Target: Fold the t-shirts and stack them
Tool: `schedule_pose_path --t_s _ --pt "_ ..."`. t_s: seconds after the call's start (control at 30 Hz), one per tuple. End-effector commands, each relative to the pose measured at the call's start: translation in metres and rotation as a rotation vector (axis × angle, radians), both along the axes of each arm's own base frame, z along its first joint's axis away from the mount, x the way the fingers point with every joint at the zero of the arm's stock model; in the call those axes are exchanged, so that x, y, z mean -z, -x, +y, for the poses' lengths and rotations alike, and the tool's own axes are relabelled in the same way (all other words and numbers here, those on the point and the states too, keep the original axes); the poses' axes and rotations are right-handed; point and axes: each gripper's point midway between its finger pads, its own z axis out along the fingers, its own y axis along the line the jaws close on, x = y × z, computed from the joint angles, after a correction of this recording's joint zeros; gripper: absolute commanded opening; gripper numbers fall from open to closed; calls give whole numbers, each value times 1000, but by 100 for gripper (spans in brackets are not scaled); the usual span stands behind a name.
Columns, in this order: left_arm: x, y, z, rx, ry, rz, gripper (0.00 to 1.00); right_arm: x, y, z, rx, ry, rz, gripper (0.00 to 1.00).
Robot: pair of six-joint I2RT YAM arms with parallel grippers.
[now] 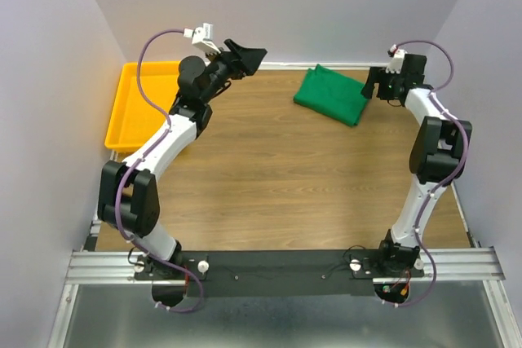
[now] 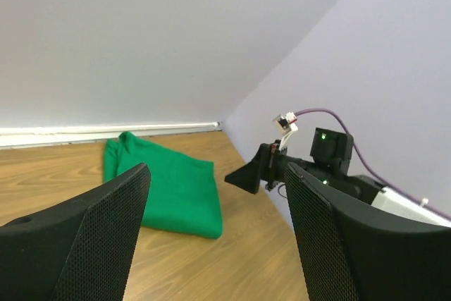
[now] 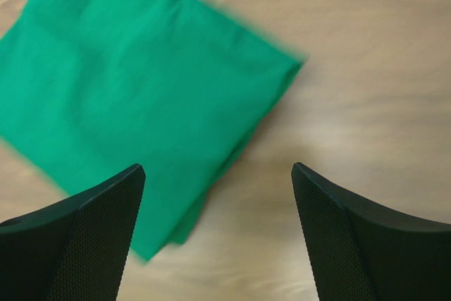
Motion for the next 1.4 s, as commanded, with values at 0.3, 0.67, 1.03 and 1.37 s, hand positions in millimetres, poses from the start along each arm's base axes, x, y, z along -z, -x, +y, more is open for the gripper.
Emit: schedule_pose_path --t_s 0.3,0.67,1.03,1.37 --pt "127 58 -4 173 -221 189 81 43 96 58 161 -405 350 84" --pt "145 98 -1 219 -220 231 79 77 76 68 153 -487 427 73" --pt "155 113 -18 300 -282 221 79 91 115 76 -3 -487 482 14" --pt "199 107 -73 389 -404 311 79 97 279 14 -446 -69 747 15"
